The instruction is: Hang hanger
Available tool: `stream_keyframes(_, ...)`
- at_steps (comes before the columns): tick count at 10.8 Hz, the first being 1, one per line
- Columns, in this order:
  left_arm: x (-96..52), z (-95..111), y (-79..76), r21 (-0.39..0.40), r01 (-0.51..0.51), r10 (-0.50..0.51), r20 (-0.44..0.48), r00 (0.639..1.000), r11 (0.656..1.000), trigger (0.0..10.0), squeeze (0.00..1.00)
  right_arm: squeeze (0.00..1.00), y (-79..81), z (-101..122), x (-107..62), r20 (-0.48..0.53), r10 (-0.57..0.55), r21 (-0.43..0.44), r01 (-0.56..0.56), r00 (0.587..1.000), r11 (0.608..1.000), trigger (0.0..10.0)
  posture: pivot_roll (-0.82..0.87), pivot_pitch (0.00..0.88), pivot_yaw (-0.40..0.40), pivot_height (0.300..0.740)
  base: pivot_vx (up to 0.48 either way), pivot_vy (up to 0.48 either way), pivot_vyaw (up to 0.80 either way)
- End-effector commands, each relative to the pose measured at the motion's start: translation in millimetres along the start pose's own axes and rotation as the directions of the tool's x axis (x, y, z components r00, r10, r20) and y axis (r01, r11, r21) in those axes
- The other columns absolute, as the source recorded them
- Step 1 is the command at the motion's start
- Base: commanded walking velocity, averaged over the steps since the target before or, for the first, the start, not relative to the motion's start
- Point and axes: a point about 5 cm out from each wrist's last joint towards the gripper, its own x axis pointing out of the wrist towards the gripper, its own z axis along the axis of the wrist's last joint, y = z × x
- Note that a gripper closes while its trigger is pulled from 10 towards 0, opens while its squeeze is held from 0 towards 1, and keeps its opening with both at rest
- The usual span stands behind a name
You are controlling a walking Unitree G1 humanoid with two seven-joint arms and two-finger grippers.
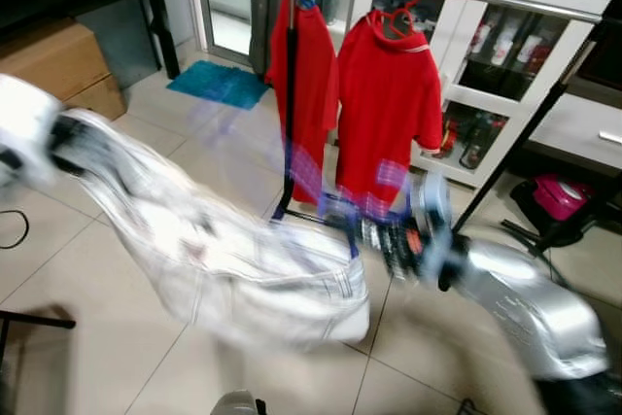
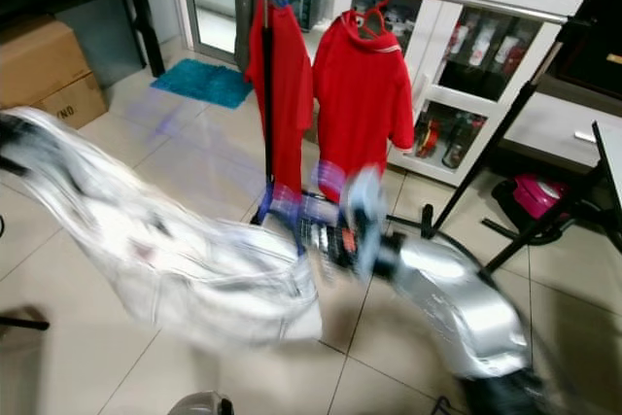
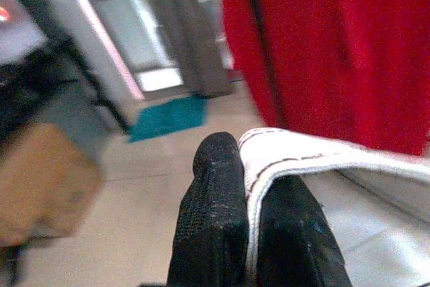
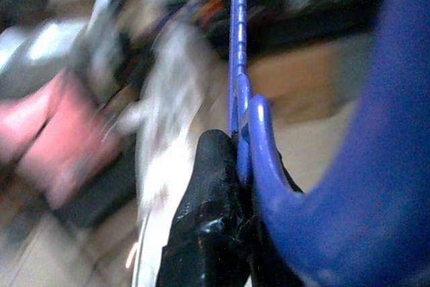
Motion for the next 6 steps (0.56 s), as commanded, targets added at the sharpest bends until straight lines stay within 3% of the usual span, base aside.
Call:
stream_keyframes(1,11.3,10.4,-22.8,-0.005,0.082,-0.081,0.06,0.995,0.997,0.0,0.0,0.0,-8.0,13.8,2.0,0.092,-0.09,0.017,0.089,0.992,0.996,0.0,0.03,0.0,-0.039,0.74,0.0,0.0,0.0)
stream_keyframes(2,23.3,13.4,-57.1,-0.048,0.148,-0.142,0.106,0.984,0.988,0.0,0.0,0.0,-10.6,25.8,9.8,0.244,-0.184,0.136,0.155,0.952,0.979,0.0,0.03,0.0,-0.033,0.74,0.0,0.0,0.0)
stream_keyframes(3,27.3,15.8,-74.7,-0.084,0.16,-0.148,0.133,0.98,0.983,0.0,0.0,0.0,-18.7,32.6,10.6,0.326,-0.301,0.225,0.236,0.896,0.945,0.0,0.02,0.0,-0.027,0.74,0.0,0.0,0.0)
stream_keyframes(4,25.6,18.2,-90.4,-0.154,0.148,-0.121,0.174,0.977,0.977,0.0,0.0,0.0,-35.5,27.4,3.3,0.286,-0.474,0.211,0.428,0.833,0.879,0.0,0.02,0.0,-0.024,0.74,0.0,0.0,0.0)
stream_keyframes(5,20.9,16.0,-96.0,-0.224,0.092,-0.054,0.17,0.984,0.97,0.0,0.0,0.0,-43.1,16.9,-3.3,0.201,-0.561,0.156,0.54,0.803,0.827,10.0,0.01,0.0,-0.026,0.74,0.0,0.0,0.0)
stream_keyframes(6,7.2,-0.6,-103.9,-0.348,-0.058,0.099,0.1,0.99,0.936,6.5,0.0,0.0,-39.4,-5.1,-16.2,0.069,-0.611,0.024,0.611,0.789,0.791,10.0,0.0,0.009,-0.041,0.74,0.0,0.0,0.0)
